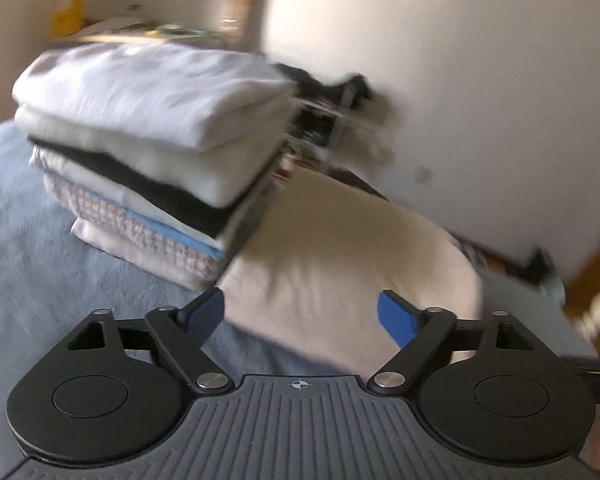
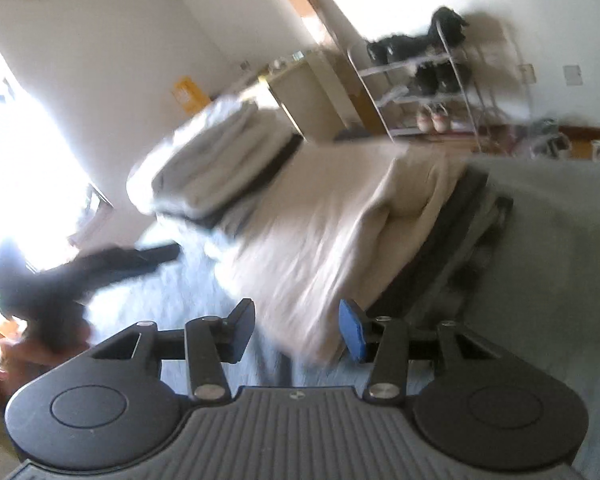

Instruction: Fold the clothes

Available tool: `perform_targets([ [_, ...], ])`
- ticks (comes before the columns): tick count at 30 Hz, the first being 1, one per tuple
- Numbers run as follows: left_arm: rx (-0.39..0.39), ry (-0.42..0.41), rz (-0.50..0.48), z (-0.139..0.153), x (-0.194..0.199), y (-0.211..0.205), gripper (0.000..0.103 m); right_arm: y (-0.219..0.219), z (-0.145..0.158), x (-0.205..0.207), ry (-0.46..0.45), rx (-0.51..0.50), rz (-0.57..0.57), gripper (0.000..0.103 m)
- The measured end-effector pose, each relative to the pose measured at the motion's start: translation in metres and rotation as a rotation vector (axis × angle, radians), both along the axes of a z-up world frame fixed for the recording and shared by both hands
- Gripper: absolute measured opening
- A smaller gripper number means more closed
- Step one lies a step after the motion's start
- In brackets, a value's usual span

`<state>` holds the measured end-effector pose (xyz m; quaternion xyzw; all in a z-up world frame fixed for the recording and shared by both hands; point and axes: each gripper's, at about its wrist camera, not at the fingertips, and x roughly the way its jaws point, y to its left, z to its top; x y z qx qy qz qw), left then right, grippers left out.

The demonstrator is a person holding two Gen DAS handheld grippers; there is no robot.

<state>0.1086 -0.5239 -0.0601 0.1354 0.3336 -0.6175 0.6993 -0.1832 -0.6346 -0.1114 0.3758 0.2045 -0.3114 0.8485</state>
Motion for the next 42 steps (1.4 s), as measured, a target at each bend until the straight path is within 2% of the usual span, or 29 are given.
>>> perform_targets([
  [2, 0.04, 0.009, -0.031, 0.002, -0.007, 0.019, 0.096, 0.021, -0.008, 0.017, 0.064, 0.04, -0.006, 0.058],
  [5, 0.107, 0.009, -0.061, 0.002, -0.018, 0.048, 0.101, 0.052, -0.007, 0.032, 0.136, 0.058, 0.011, 0.061],
  [7, 0.147, -0.015, -0.074, -0.001, -0.028, 0.067, 0.101, 0.071, -0.002, 0.037, 0.176, 0.021, 0.016, 0.073],
  [11, 0.136, -0.049, -0.096, -0.013, -0.037, 0.084, 0.103, 0.098, 0.009, 0.039, 0.268, -0.057, -0.011, 0.084],
  [19, 0.069, -0.054, -0.132, -0.012, -0.056, 0.1, 0.103, 0.13, 0.022, 0.037, 0.467, -0.156, -0.126, 0.092],
  [23, 0.066, -0.029, -0.151, -0.013, -0.071, 0.101, 0.103, 0.127, 0.029, 0.031, 0.488, -0.196, -0.19, 0.098],
  [27, 0.082, -0.082, -0.164, -0.019, -0.087, 0.1, 0.103, 0.128, 0.034, 0.028, 0.517, -0.23, -0.207, 0.102],
  [33, 0.15, -0.153, -0.077, -0.029, -0.102, 0.095, 0.103, 0.119, 0.022, 0.022, 0.565, -0.152, -0.213, 0.102],
  [38, 0.201, -0.109, -0.032, -0.034, -0.1, 0.092, 0.103, 0.116, 0.02, 0.017, 0.562, -0.135, -0.226, 0.102],
  [42, 0.207, -0.139, -0.031, -0.037, -0.103, 0.092, 0.103, 0.116, 0.017, 0.016, 0.569, -0.115, -0.224, 0.102],
])
